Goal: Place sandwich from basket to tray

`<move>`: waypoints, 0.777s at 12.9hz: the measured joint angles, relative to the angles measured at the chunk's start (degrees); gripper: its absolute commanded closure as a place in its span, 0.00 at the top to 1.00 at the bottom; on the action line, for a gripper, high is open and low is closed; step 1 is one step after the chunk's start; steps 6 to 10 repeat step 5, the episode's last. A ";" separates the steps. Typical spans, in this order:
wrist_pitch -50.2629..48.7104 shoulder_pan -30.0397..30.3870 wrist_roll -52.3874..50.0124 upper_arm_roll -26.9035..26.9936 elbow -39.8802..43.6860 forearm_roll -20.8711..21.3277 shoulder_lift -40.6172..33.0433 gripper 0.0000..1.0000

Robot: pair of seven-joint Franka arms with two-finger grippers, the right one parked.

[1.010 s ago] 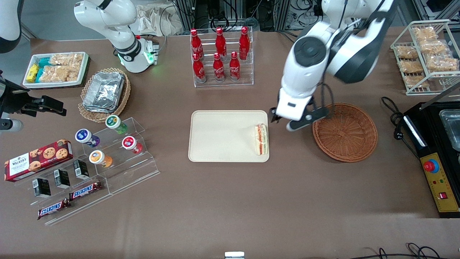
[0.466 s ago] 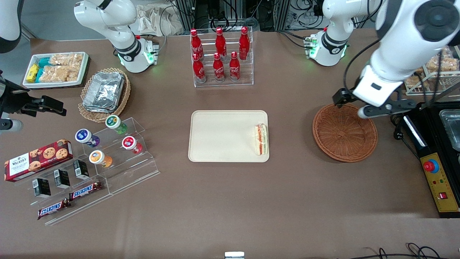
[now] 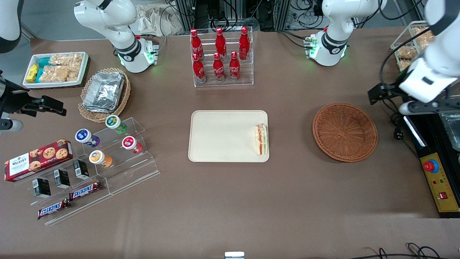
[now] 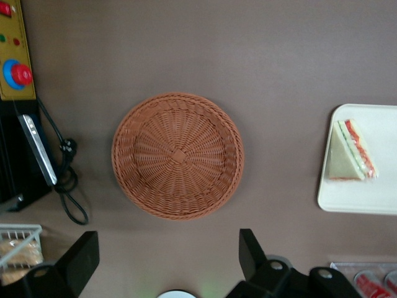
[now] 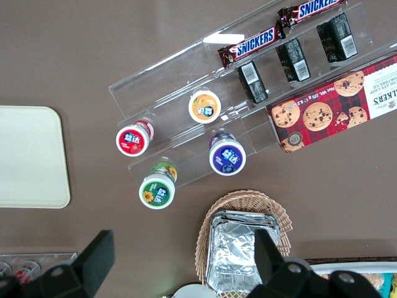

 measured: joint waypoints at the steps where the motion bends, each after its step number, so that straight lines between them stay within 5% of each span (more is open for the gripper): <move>1: 0.02 -1.64 2.71 3.10 -0.03 -0.20 -0.75 1.00; 10: -1.15 -3.19 4.68 4.33 1.69 -0.41 -0.78 1.00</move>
